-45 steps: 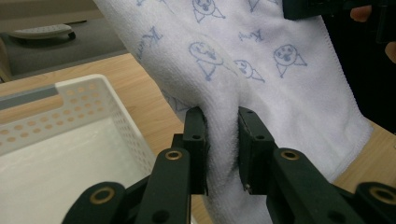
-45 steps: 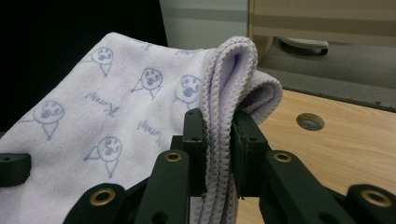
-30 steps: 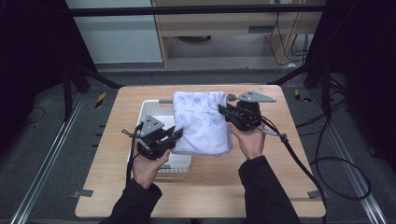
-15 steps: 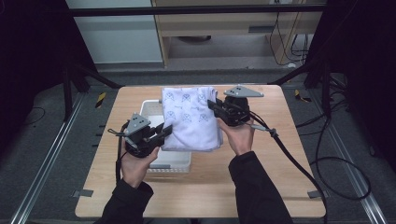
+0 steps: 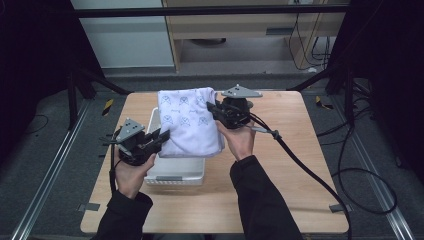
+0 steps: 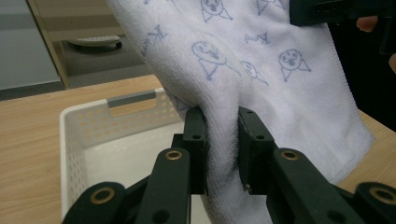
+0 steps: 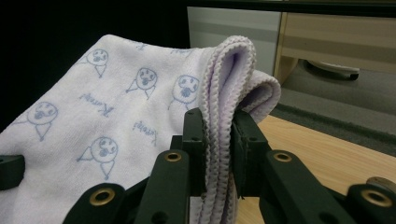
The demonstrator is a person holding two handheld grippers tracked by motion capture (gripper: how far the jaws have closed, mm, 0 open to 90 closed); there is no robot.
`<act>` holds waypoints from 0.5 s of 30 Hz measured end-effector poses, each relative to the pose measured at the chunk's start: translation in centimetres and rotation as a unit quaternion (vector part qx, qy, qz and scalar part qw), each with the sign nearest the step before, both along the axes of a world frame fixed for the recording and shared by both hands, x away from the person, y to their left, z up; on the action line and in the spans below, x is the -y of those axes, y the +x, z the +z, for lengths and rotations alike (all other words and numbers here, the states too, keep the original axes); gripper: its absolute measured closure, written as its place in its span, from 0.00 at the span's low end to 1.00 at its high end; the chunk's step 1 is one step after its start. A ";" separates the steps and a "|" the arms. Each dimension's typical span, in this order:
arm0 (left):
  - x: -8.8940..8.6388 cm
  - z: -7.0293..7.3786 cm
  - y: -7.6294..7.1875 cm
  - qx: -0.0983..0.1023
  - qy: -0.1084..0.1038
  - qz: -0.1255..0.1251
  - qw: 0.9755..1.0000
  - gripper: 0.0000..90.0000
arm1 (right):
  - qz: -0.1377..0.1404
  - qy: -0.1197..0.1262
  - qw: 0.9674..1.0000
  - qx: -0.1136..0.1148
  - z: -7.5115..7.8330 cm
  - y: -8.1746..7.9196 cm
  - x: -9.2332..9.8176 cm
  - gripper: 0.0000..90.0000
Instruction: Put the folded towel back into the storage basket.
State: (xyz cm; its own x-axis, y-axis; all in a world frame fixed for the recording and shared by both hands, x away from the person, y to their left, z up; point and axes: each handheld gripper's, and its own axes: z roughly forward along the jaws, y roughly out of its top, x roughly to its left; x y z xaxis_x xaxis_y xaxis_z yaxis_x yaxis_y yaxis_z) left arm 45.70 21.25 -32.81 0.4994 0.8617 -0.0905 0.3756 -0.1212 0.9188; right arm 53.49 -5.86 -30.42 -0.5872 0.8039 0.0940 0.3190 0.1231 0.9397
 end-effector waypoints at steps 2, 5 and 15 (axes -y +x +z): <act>-0.3 0.1 0.0 0.001 0.001 0.002 1.000 0.83 | 0.001 -0.002 1.000 0.000 0.1 0.1 -0.3 0.86; -1.1 0.2 0.2 -0.001 -0.001 0.008 1.000 0.83 | 0.005 -0.001 1.000 0.000 0.3 0.5 -1.2 0.86; -2.7 -0.4 0.7 -0.007 0.005 0.023 1.000 0.83 | 0.010 -0.006 1.000 -0.002 -0.3 1.2 -3.4 0.86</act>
